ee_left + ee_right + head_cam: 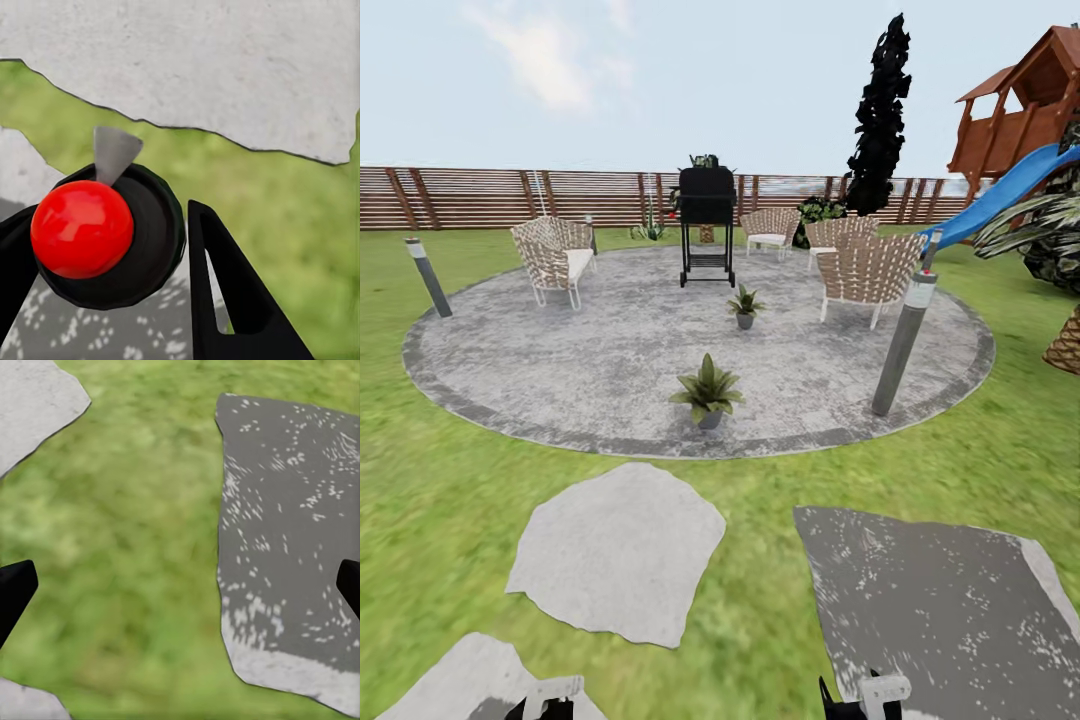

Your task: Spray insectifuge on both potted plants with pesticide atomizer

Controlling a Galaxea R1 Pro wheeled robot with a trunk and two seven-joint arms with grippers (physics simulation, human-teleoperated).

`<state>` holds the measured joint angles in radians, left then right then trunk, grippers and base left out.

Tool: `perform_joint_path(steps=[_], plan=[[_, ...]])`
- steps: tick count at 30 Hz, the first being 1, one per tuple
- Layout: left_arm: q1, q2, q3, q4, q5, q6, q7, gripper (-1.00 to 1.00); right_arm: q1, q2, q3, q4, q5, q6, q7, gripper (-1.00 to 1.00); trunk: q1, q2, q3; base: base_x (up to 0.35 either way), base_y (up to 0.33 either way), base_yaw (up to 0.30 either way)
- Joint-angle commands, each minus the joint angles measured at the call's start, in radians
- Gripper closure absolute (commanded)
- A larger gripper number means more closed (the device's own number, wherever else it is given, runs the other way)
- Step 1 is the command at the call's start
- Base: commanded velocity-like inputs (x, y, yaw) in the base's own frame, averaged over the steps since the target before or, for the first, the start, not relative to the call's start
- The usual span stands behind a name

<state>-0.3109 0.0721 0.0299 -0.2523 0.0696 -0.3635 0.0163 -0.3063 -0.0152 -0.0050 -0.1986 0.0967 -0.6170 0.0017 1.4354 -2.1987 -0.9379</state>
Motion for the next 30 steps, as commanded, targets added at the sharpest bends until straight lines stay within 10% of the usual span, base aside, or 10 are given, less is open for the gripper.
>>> perform_joint_path(steps=[1, 30], plan=[[-0.001, 0.0, -0.001, 0.001, 0.007, -0.003, -0.001, 1.0, -0.001, 0.0, -0.001, 0.001, 0.006, -0.003, 0.0, -1.0, 0.0, 0.0, -0.001, 0.0, 0.0, -0.002], [-0.001, 0.0, -0.001, 0.001, 0.004, -0.003, -0.001, 1.0, -0.001, 0.001, -0.001, 0.001, 0.006, -0.003, 0.001, -1.0, 0.0, 0.0, -0.001, 0.136, -0.063, 0.0]])
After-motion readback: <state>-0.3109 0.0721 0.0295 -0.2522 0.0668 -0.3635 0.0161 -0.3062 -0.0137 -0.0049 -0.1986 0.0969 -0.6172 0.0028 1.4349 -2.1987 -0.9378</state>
